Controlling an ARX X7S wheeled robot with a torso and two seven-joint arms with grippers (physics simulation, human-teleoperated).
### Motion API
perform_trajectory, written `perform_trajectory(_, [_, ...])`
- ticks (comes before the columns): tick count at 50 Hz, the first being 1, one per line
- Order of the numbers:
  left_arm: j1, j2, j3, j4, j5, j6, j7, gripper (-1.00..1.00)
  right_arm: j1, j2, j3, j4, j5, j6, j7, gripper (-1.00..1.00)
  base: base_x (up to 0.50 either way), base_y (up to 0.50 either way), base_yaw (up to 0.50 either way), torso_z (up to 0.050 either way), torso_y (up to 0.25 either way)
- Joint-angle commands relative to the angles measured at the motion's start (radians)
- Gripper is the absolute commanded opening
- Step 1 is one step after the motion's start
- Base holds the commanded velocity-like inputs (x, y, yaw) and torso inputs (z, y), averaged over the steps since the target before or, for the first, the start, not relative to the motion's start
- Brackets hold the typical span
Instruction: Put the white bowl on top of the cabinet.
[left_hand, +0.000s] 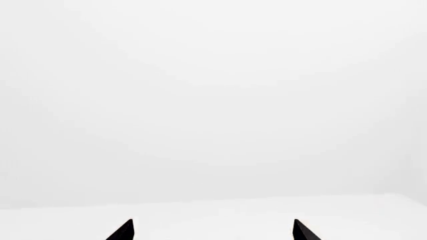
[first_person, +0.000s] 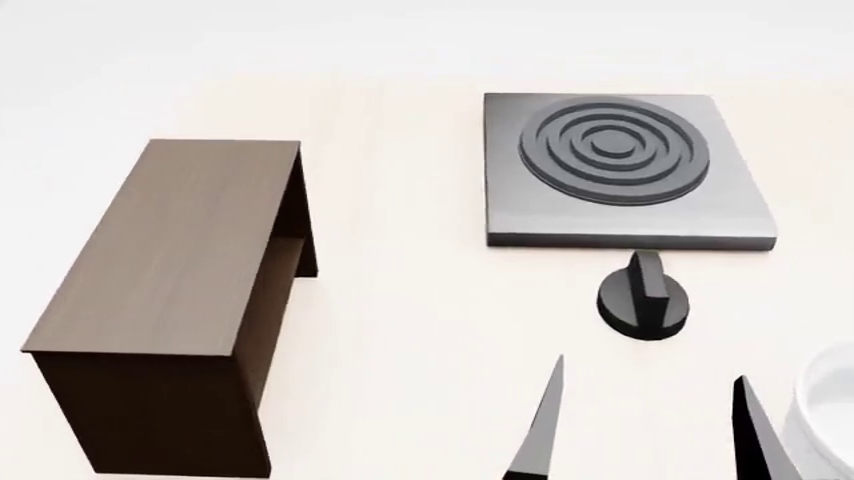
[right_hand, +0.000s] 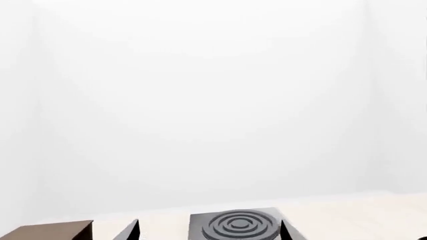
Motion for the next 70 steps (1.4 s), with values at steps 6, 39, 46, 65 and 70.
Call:
perform_trajectory(6, [0.003, -0.006, 0.006, -0.008, -0.007, 0.008, -0.006, 1.00, 0.004, 0.013, -0.005, 0.006, 0.014, -0.008, 0.020, 1.00, 0.00, -0.15, 0.00, 0.000, 0.000])
perform_trajectory(39, [0.008, -0.018, 0.022, -0.013, -0.010, 0.016, -0.021, 1.00, 0.021, 0.047, -0.047, 0.003, -0.007, 0.007, 0.058, 1.00, 0.36, 0.00, 0.00, 0.000, 0.000])
perform_trajectory(46, [0.012, -0.019, 0.023, -0.011, -0.013, 0.017, -0.024, 1.00, 0.017, 0.057, -0.049, -0.002, -0.016, -0.002, 0.065, 1.00, 0.04, 0.00, 0.00, 0.000, 0.000])
perform_trajectory(65, [0.019, -0.021, 0.026, -0.016, -0.017, 0.027, -0.028, 1.00, 0.014, 0.067, -0.055, 0.004, -0.012, -0.016, 0.084, 1.00, 0.00, 0.08, 0.00, 0.000, 0.000])
perform_trajectory(70, [0.019, -0.023, 0.028, -0.019, -0.017, 0.029, -0.030, 1.00, 0.015, 0.071, -0.057, 0.005, -0.011, -0.018, 0.089, 1.00, 0.00, 0.00, 0.00, 0.000, 0.000])
